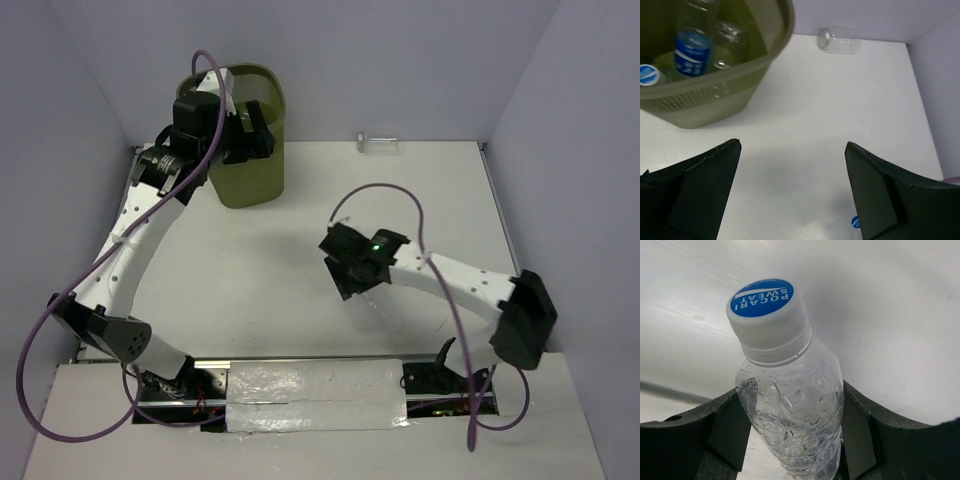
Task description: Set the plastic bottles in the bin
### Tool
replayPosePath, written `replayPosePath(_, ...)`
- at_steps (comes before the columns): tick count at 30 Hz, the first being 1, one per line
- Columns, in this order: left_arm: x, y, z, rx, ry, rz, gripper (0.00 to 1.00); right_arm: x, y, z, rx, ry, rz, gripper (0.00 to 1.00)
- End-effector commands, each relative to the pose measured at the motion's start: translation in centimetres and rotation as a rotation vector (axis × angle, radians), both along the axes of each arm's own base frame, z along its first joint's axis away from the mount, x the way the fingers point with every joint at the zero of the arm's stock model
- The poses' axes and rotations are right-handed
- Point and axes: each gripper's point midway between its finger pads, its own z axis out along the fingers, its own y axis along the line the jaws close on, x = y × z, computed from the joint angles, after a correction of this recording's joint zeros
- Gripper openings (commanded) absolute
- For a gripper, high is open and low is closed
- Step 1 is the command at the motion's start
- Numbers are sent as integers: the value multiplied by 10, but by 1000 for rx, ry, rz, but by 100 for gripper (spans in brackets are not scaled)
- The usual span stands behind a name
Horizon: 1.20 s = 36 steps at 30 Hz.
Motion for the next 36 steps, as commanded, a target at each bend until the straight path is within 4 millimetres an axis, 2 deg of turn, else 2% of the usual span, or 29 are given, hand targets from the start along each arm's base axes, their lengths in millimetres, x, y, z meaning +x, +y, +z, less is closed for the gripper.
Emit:
replayPosePath(1, -1, -36, 1, -134, 55, -134, 98, 17, 31, 84, 307, -180, 37, 58)
replayPosePath(2, 3, -45, -7, -159, 78, -160, 98, 17, 35, 96, 360, -201, 45, 58)
replayPosePath(4, -1, -69, -4, -240, 96, -270, 97, 18, 44, 123, 500, -235, 64, 59)
replayPosePath(6, 1, -85, -9, -299, 137, -318, 97, 18, 48, 135, 563, -250, 73, 59)
replayPosePath(8, -6, -103, -17, -359, 190, -418, 98, 21, 50, 151, 648, -274, 75, 59)
replayPosePath(9, -8, -111, -11, -405, 187, -454, 98, 17, 54, 152, 686, -254, 91, 59)
replayPosePath(11, -20, -125, -17, -470, 237, -550, 98, 15, 59, 160, 754, -249, 115, 60)
replayPosePath(12, -22, -131, -9, -514, 222, -581, 98, 10, 64, 161, 780, -228, 138, 60)
replayPosePath(14, -33, -137, -13, -562, 253, -644, 98, 9, 67, 164, 812, -224, 151, 60)
replayPosePath(15, -35, -140, -7, -591, 243, -665, 98, 7, 69, 165, 826, -213, 163, 60)
replayPosePath(17, -43, -142, -11, -603, 265, -687, 98, 7, 71, 165, 845, -207, 175, 60)
replayPosePath(21, -53, -139, -25, -523, 285, -694, 98, 7, 71, 165, 867, -197, 177, 62)
replayPosePath(26, -79, -139, -49, -485, 369, -719, 98, 8, 73, 163, 875, -185, 177, 62)
replayPosePath(36, -111, -144, -52, -519, 380, -742, 98, 15, 78, 159, 901, -156, 157, 62)
